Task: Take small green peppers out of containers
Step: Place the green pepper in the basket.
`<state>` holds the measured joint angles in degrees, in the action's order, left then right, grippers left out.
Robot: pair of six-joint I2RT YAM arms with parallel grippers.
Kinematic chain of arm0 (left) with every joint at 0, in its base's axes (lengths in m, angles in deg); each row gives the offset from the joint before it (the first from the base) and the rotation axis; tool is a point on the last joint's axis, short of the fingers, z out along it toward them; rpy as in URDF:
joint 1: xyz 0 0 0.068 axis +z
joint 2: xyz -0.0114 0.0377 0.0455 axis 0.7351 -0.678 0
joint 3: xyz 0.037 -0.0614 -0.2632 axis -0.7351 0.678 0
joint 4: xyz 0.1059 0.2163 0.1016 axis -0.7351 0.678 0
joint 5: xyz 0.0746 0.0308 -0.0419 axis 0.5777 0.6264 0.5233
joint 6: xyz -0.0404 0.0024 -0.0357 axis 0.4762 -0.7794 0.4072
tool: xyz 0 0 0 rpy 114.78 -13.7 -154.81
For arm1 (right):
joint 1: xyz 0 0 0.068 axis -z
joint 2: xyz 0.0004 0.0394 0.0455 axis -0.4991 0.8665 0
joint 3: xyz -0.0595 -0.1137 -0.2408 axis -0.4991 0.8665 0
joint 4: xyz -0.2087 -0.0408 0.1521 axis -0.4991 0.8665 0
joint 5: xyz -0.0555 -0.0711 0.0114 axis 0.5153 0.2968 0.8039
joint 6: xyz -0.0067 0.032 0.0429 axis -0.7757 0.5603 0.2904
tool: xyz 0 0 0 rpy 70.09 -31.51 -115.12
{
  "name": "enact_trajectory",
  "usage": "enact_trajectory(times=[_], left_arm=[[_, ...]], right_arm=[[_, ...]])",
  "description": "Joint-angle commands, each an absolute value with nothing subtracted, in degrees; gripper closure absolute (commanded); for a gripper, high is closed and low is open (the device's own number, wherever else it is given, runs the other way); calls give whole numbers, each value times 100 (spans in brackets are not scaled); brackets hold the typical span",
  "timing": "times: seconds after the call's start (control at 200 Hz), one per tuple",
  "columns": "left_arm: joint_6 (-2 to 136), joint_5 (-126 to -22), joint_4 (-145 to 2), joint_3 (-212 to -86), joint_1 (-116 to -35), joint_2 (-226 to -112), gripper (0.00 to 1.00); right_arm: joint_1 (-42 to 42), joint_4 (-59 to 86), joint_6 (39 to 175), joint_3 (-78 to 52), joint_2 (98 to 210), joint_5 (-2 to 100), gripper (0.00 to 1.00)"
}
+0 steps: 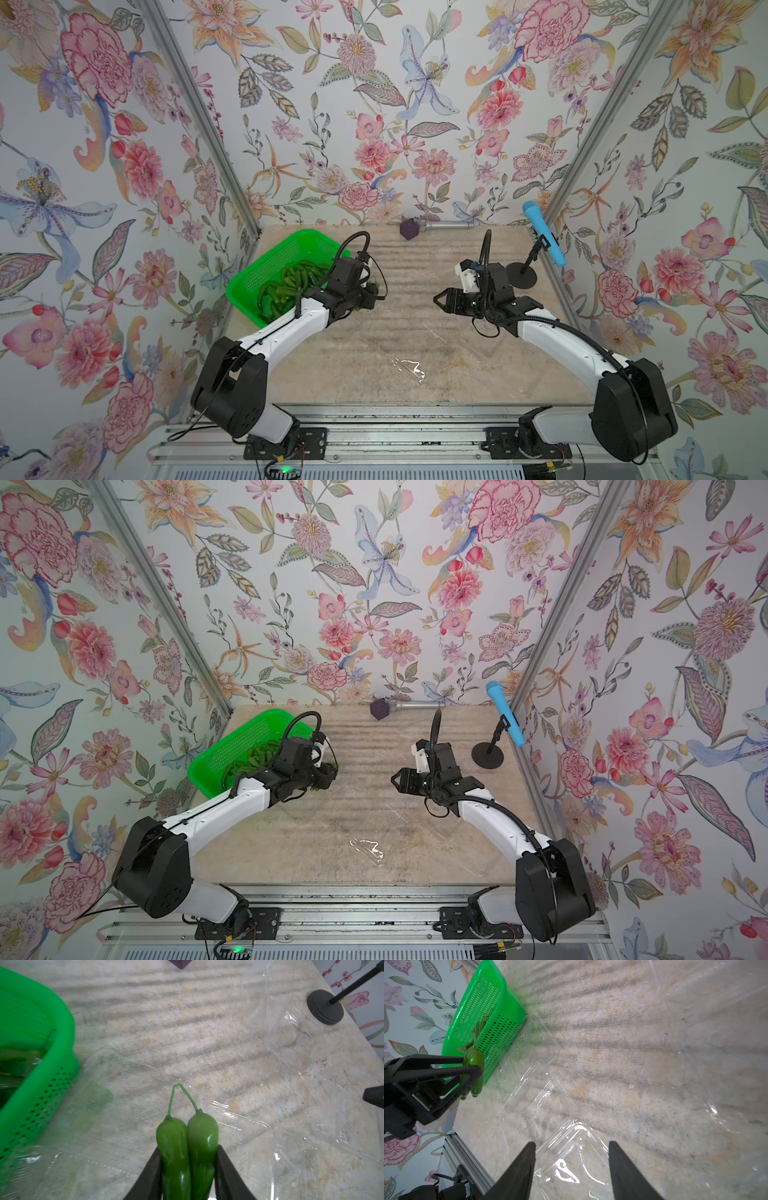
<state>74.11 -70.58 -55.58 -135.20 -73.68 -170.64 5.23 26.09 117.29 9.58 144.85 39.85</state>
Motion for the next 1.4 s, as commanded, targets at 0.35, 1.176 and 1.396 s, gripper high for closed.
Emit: enact_trajectory(times=[0.35, 1.176, 1.396], left_arm=[[7003, -7030, -5564, -14293, -4725, -17382, 69], [7174, -7321, -5642, -15058, -4194, -18830, 35], [7135, -7417, -6228, -14294, -4195, -17799, 28]], right_arm=[[-125, 2481, 11605, -749, 15668, 3628, 41], [-284, 2413, 11441, -604, 15764, 3654, 38], [-225, 2840, 10851, -449, 15358, 4467, 33]])
